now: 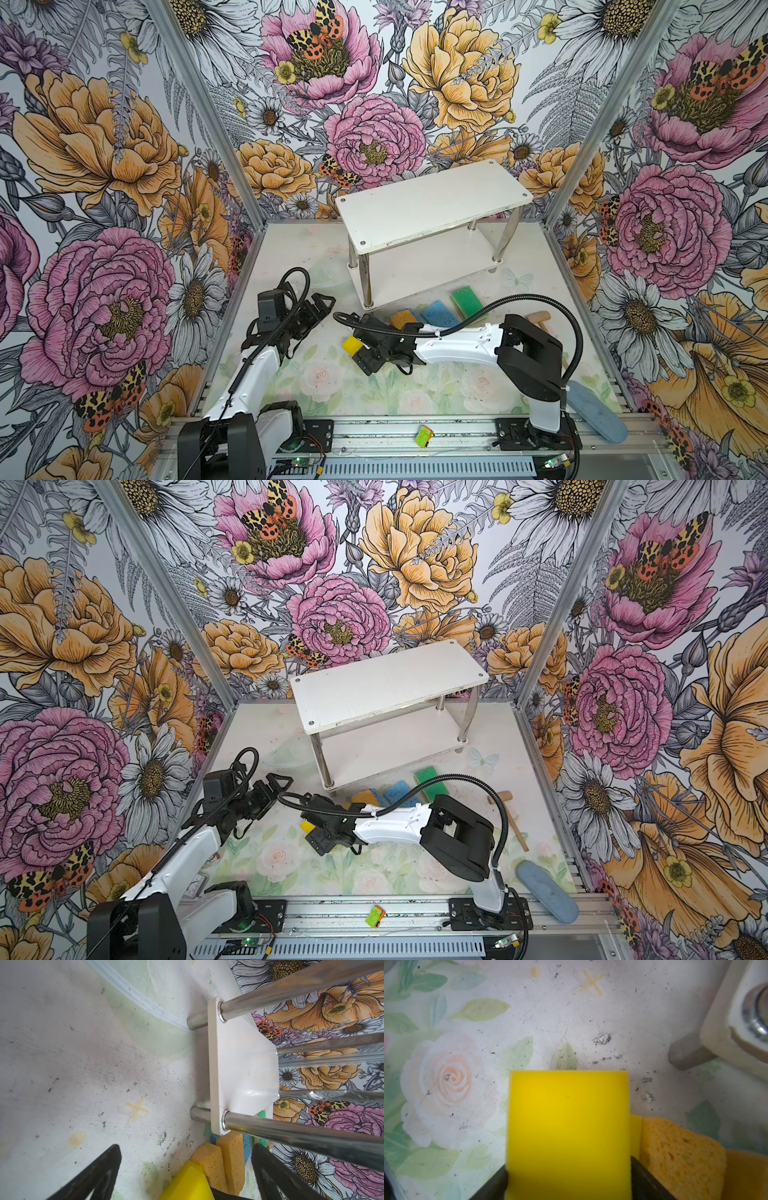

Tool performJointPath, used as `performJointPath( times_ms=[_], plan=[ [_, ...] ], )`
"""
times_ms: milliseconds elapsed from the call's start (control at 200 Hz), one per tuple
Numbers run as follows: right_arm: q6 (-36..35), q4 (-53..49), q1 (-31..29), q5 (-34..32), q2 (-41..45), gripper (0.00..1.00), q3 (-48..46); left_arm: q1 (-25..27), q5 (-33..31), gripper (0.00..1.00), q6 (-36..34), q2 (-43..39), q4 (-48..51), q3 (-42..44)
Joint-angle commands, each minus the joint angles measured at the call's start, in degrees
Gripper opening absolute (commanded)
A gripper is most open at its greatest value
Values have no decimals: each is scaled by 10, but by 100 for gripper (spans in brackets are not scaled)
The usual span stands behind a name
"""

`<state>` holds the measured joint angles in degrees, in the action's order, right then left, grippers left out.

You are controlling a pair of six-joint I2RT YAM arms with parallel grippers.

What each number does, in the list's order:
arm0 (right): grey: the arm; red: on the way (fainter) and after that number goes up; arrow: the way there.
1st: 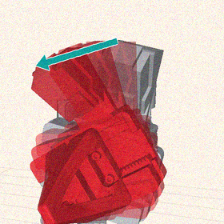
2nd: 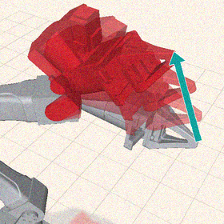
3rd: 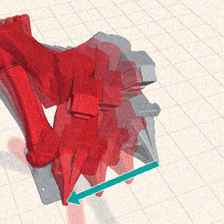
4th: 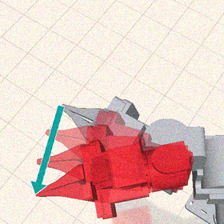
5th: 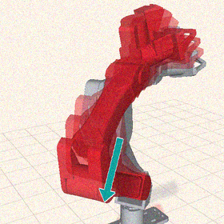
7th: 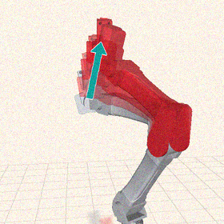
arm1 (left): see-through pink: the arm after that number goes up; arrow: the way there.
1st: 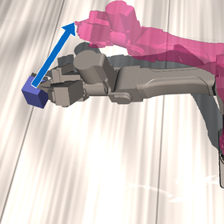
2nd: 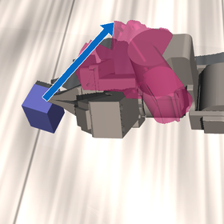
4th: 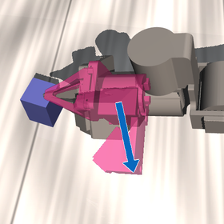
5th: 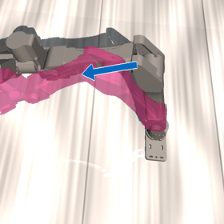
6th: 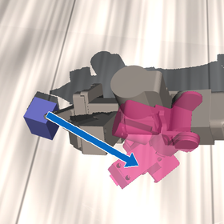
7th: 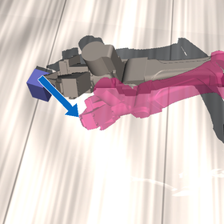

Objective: Place and organize the cleaning sponges onto the shelf
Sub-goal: 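Lift the yellow sponge with the right gripper toward the white shelf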

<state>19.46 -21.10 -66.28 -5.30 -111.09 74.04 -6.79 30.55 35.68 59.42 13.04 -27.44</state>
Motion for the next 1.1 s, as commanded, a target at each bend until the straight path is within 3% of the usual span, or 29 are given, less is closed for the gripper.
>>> performJointPath(
  times_ms=[0, 340, 575, 1096],
  plan=[
    [-2, 6, 4, -12, -4, 75, -6, -2, 7, 99, -4, 4, -14, -2],
    [-5, 6, 5, -21, 36, 58, -13, -3, 9, 99, -3, 4, -13, -3],
    [-8, 5, 11, -5, 59, 52, -13, -3, 9, 99, -3, 3, -12, -6],
    [-23, -35, 35, 50, 142, 47, -22, -2, 16, 99, 9, -6, -9, -20]
  ],
)
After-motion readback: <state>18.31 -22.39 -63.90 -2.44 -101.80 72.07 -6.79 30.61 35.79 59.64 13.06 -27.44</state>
